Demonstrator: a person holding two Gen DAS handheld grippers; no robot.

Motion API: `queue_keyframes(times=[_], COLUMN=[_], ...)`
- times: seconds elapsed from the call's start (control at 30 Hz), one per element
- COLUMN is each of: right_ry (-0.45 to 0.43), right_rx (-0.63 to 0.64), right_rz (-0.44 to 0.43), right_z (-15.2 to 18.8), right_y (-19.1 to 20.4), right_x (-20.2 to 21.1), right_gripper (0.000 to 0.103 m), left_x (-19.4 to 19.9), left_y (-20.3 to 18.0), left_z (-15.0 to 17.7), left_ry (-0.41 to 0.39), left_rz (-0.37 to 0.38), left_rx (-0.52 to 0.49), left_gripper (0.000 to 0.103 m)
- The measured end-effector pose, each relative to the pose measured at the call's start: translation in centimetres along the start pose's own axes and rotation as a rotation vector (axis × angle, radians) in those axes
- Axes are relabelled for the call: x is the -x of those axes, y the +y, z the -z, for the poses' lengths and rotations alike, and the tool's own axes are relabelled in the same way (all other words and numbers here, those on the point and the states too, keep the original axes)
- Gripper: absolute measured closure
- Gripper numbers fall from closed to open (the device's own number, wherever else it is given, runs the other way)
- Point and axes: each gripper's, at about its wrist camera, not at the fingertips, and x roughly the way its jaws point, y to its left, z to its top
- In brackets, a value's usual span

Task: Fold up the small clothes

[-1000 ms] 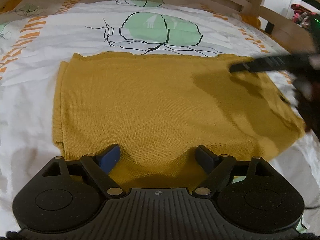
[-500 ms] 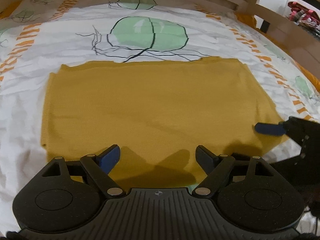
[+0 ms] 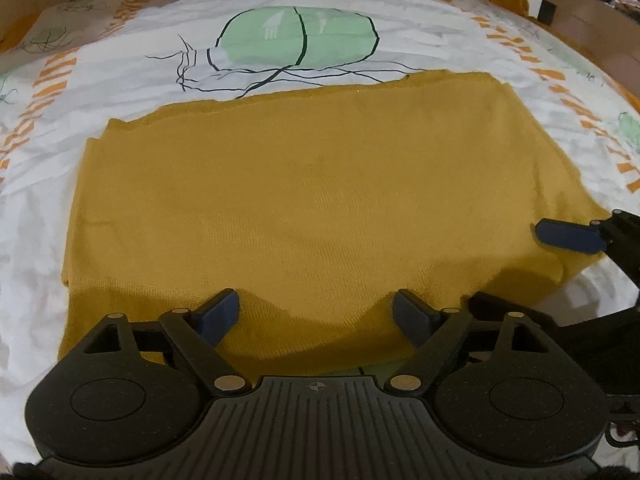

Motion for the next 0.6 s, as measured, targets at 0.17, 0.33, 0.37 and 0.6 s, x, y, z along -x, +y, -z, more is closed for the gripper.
queue_keyframes(times=[0.17,0.33,0.37,0.6], right_ry=[-0.015,-0.014,-0.014,-0.016], right_rx=[-0.002,0.0,-0.003,-0.021], right_rz=[-0.004,-0.023,-0.032,-0.067], right_z=[0.3,0.4,0.5,1.1], right_y=[0.1,0.1,0.1,-0.3], right_x=[0.1,0.0,0.0,0.5], right_gripper=[0.012,0.003,0.001,0.001], left_x=[-0.4,-0.7,-0.7,-0.9], left_y=[-0.2,-0.2,-0.2,-0.3], left_z=[0.0,0.0,0.1,0.2], left_ry=[0.009,0.013,0.013,0.011], left_rz=[-0.007,-0.008,-0.009,-0.018], left_rx=[-0.001,0.002,0.002,0.002], left_gripper=[0.011,0.006,0.006,0.001])
